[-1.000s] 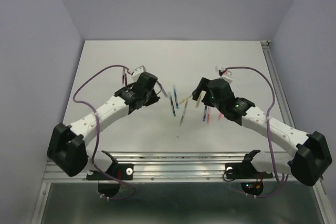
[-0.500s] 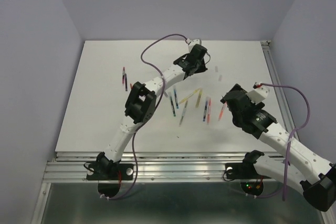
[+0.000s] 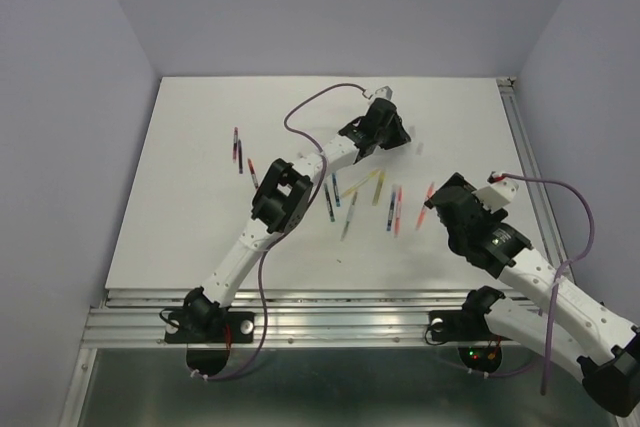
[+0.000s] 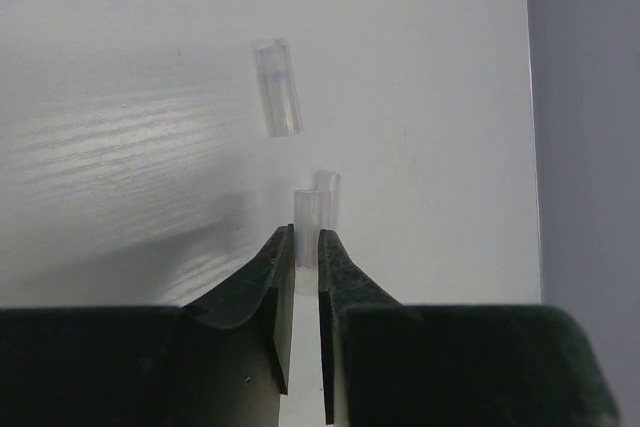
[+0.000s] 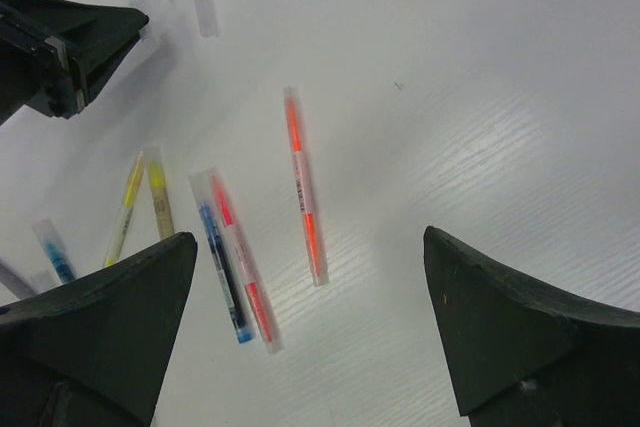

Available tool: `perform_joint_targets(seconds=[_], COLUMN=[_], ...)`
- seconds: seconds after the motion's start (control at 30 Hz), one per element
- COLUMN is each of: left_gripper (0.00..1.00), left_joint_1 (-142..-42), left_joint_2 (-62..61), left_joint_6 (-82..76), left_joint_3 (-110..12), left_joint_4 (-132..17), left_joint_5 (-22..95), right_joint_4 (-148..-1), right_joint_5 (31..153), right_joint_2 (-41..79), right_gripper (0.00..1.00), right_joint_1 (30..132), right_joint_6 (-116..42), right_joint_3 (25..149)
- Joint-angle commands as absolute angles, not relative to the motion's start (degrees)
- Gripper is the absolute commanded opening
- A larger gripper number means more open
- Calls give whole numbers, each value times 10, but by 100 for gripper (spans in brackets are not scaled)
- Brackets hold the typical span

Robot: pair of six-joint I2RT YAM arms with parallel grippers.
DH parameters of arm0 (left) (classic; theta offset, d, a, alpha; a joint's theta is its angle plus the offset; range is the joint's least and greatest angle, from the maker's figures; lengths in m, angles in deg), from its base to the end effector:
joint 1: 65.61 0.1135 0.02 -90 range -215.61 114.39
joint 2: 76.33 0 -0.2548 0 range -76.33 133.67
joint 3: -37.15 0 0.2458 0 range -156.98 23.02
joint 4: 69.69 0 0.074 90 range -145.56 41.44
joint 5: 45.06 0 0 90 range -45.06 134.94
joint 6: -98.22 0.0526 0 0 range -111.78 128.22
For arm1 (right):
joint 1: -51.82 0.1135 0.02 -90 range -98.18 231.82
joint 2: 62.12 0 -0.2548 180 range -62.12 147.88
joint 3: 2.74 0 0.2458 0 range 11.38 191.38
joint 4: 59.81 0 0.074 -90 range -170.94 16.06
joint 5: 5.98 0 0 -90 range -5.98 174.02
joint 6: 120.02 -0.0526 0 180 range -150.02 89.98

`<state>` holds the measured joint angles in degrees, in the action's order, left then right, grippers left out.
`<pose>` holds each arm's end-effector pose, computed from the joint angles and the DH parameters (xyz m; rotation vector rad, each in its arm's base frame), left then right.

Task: Open the pen caps

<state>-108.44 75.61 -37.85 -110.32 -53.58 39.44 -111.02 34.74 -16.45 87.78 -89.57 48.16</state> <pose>0.4426 -0.4172 0.1698 0.0105 2.0994 -1.0898 0.1545 0.0629 0.2403 0.7813 1.9051 -0.0185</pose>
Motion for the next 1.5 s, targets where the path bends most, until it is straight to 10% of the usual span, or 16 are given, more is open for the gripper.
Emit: perform_joint_targets(seconds=[0.0, 0.3, 0.7, 1.47], left_gripper=[10, 47, 72, 99], left_joint_1=[-1089, -1089, -1089, -1137], left_joint_2=[749, 741, 659, -18], left_joint_6=[-402, -401, -363, -308], left_joint_3=[-1131, -1113, -1011, -386], left_joint_4=[-577, -577, -592, -614], left_joint_5=[413, 401, 392, 569], right_joint_4=[-1097, -1096, -1119, -970], right_joint_5=[334, 337, 373, 532], right_joint_2=[-189, -225, -205, 71], right_gripper=[100, 100, 100, 100], right_joint_1=[874, 874, 874, 782], right_joint_6=[-900, -897, -878, -724], right_joint_3=[472, 467, 481, 550])
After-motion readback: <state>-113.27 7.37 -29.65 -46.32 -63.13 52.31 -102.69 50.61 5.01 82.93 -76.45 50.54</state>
